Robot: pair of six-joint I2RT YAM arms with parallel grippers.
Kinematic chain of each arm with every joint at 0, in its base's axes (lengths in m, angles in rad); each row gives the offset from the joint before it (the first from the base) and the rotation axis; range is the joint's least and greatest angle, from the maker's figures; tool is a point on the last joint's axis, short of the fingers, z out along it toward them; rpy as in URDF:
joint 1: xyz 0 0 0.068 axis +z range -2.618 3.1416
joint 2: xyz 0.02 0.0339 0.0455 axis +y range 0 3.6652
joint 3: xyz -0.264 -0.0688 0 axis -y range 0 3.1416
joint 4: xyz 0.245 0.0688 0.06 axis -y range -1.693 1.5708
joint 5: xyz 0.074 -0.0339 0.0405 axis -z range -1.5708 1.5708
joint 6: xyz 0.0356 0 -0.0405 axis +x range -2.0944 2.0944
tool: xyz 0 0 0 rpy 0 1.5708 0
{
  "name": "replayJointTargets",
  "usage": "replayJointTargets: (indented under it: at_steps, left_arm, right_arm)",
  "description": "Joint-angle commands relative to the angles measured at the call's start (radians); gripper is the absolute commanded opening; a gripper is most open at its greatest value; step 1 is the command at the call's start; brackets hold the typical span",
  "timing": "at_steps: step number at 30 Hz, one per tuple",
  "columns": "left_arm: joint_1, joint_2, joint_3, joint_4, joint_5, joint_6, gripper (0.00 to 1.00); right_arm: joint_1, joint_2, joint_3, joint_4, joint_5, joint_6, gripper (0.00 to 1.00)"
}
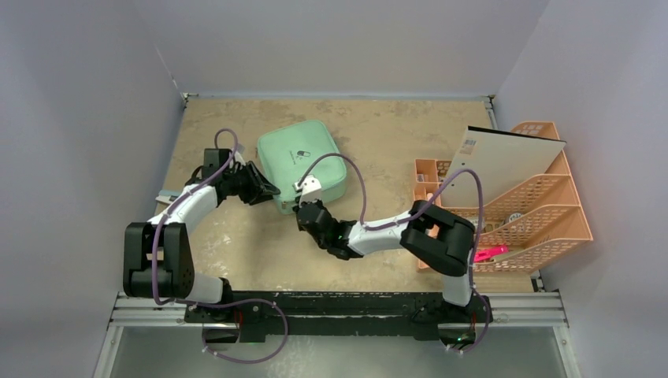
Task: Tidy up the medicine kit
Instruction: Zip the medicine box at the center of the board.
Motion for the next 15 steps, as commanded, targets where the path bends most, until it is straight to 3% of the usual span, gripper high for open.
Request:
replayJointTargets:
  at_steps: [1,6,10,15]
  left_arm:
    - [0.003,-0.030,-0.040,0.043,0.029,-0.003,0.29]
    - [-0.019,-0.028,-0.073,0.083,0.064,-0.032,0.25]
    - [-0.068,-0.026,-0.104,0.129,0.059,-0.076,0.23]
    - [-0.130,-0.038,-0.104,0.143,0.039,-0.111,0.22]
  right_arm:
    - [-0.023,-0.109,-0.080,0.108,-0.225,-0.011,0.06]
    - [-0.097,-0.172,-0.178,0.174,-0.457,0.047,0.36]
    - [-0.158,-0.192,-0.223,0.207,-0.599,0.116,0.49]
    - [-0.177,-0.184,-0.261,0.262,-0.659,0.171,0.60]
